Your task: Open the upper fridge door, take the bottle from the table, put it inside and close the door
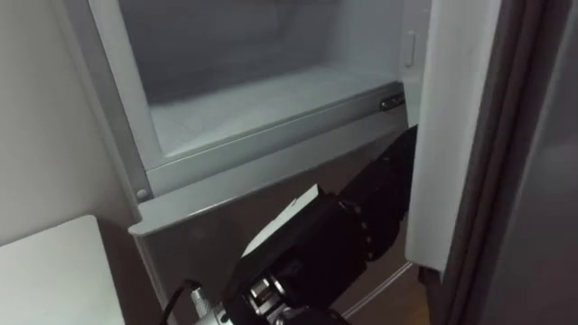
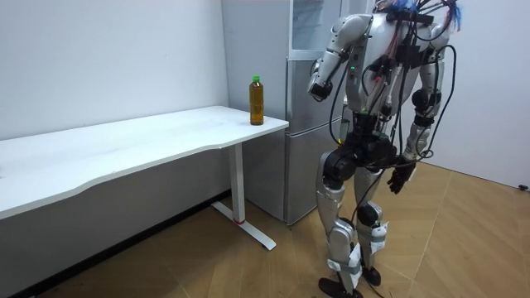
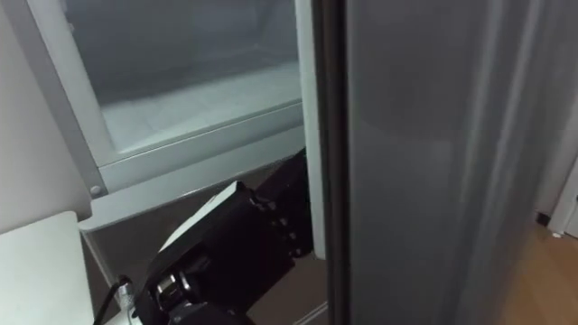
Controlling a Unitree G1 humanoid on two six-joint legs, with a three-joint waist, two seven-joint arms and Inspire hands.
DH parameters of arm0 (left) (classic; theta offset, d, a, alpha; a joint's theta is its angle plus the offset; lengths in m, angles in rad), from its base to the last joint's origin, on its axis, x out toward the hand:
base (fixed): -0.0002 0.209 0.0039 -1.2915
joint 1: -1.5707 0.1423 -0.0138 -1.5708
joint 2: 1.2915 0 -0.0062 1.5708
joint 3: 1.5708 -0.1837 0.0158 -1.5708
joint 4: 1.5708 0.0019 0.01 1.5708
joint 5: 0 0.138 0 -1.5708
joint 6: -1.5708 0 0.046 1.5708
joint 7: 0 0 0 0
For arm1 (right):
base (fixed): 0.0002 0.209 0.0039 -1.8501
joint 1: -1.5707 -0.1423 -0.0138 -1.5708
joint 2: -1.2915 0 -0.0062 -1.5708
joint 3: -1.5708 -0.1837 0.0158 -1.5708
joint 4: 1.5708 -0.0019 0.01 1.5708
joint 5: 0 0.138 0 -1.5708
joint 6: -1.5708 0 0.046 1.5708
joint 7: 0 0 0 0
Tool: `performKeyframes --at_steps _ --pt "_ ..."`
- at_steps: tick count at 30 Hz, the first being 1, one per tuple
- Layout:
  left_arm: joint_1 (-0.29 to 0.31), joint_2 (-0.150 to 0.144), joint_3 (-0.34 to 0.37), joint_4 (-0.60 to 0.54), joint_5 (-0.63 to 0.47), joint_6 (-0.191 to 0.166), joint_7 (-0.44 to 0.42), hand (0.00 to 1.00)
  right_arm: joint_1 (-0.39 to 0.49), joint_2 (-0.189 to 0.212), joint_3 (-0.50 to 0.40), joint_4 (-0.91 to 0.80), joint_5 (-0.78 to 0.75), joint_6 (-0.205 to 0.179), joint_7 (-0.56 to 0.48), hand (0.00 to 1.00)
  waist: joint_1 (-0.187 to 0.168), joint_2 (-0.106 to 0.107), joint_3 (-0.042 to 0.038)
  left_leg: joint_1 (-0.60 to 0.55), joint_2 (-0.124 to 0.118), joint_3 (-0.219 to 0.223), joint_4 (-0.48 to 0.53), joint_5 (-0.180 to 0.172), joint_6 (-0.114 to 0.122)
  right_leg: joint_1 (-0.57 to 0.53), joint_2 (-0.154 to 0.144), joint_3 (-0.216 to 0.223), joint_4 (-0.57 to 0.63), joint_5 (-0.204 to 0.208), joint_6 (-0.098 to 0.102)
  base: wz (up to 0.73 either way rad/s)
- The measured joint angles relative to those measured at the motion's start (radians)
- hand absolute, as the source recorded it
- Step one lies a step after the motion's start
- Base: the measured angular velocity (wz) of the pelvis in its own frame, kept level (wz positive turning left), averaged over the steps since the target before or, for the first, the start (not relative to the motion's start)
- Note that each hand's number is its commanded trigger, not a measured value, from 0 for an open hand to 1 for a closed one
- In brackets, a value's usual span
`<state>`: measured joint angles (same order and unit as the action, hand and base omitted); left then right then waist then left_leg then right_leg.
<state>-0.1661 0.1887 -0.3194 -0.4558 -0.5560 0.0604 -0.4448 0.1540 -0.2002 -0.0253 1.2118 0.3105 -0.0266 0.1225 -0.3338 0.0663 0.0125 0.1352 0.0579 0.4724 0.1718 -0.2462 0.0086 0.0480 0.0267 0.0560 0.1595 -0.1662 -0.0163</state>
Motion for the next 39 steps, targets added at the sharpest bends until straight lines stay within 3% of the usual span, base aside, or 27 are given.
performKeyframes --at_steps 7,15,22,39 --pt "-0.033 -0.001 -0.02 0.008 0.0 0.006 0.002 0.0 0.013 -0.004 0.002 0.003 -0.028 0.006 -0.01 0.0 -0.02 -0.001 0.0017 -0.006 0.02 0.025 0.002 -0.002 -0.011 -0.025 0.017 0.0 0.015 0.006 -0.014 -0.12" --pt "-0.114 -0.013 -0.077 0.061 -0.002 0.007 0.002 0.0 0.022 -0.012 0.003 0.044 -0.027 0.009 -0.01 0.0 -0.028 -0.004 0.0035 -0.003 0.036 0.063 0.02 -0.004 -0.022 -0.037 0.031 0.027 0.029 0.005 -0.026 -0.15" --pt "-0.118 -0.017 -0.08 0.065 -0.002 0.007 0.006 0.0 0.023 -0.035 0.002 0.064 -0.036 0.045 -0.009 0.0 -0.048 -0.004 0.0032 -0.004 0.054 0.101 0.039 -0.004 -0.032 -0.052 0.052 0.08 0.031 0.012 -0.04 -0.23" --pt "-0.118 -0.013 -0.08 0.077 -0.052 0.007 0.003 0.0 0.022 -0.039 0.001 0.066 -0.055 0.052 -0.01 0.0 -0.049 -0.007 0.0019 -0.003 0.072 0.096 0.051 0.009 -0.054 -0.063 0.077 0.097 0.044 0.012 -0.071 -0.06"
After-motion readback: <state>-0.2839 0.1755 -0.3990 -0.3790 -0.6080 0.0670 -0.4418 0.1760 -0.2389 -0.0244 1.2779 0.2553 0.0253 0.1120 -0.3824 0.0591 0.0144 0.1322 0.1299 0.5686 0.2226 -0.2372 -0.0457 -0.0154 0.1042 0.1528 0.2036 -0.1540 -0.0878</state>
